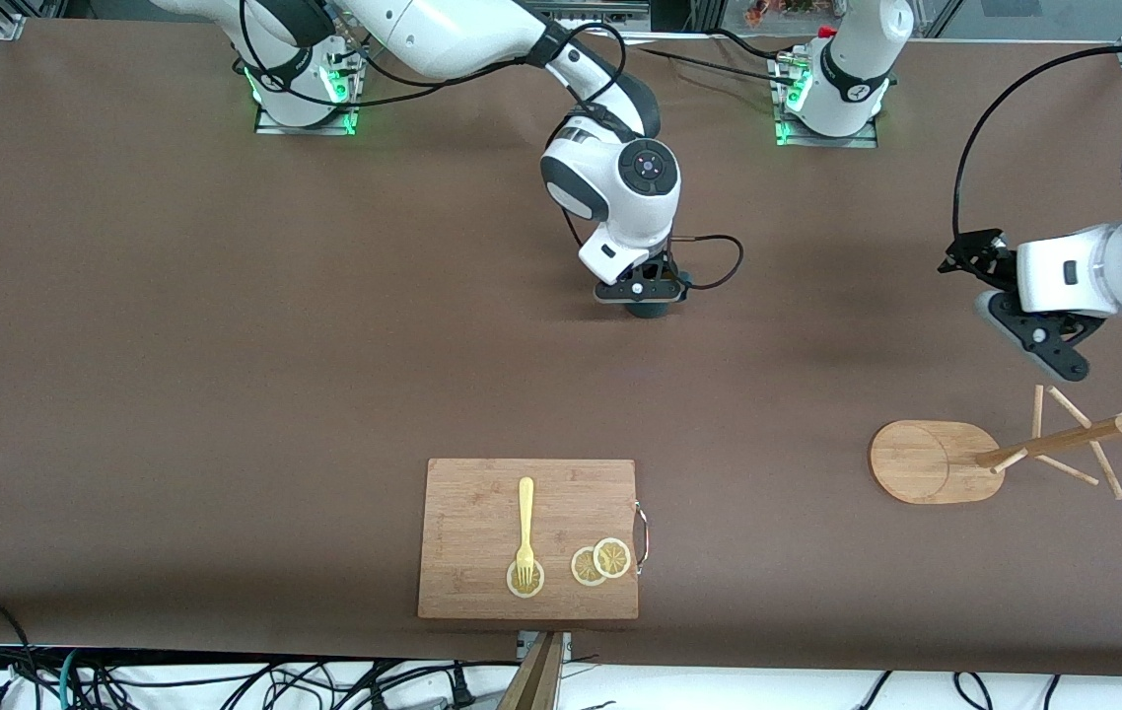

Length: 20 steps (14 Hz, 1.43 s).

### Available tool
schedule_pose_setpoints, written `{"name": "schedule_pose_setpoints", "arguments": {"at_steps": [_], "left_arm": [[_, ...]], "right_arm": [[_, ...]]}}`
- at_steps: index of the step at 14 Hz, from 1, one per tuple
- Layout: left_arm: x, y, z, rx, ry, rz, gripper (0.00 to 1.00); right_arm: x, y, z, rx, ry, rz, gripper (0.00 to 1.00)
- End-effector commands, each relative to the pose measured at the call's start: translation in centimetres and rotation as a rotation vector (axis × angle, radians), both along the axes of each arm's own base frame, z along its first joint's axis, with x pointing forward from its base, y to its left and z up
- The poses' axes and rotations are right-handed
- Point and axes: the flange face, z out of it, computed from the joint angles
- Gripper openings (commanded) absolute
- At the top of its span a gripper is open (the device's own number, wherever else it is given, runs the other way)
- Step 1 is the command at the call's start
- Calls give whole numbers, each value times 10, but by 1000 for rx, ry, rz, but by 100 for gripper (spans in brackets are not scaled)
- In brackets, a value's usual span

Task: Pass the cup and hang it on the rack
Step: 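Set the mug down with the right gripper while the left gripper approaches, then withdraw the right gripper while the left gripper moves to the mug handle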

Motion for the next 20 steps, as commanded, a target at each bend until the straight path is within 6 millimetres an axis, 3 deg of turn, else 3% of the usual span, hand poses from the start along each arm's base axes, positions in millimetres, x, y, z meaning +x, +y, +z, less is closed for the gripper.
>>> {"name": "schedule_pose_setpoints", "arguments": {"at_steps": [1, 3, 4, 5, 9, 10, 14, 16, 18, 20], "left_arm": [[-16, -12, -28, -102, 2, -106, 100], [-21, -23, -45, -137, -4, -188, 100], [-23, -26, -53, -148, -10, -217, 100], [-26, -31, -59, -188, -22, -246, 100], [-41, -39, -100, -316, -89, -320, 100], [-48, -46, -111, -331, -105, -354, 100], [-71, -58, -155, -436, -188, -409, 100], [-81, -69, -172, -462, -242, -452, 100], [-96, -86, -195, -495, -310, -475, 100], [-109, -103, -213, -540, -359, -479, 100]], "right_arm": [[8, 2, -8, 17, -12, -24, 3], [8, 3, -6, 16, -10, -23, 36], [7, 3, -3, 14, -11, -19, 41], [7, 3, 1, 16, -13, -20, 52], [7, -1, 12, -11, 0, -19, 56], [12, -6, 33, -9, -2, -22, 57], [56, -59, 124, 23, 59, -61, 66], [89, -108, 161, 3, 76, -49, 69], [124, -164, 201, 8, 71, -92, 100], [146, -210, 237, 10, 41, -160, 100]]}}
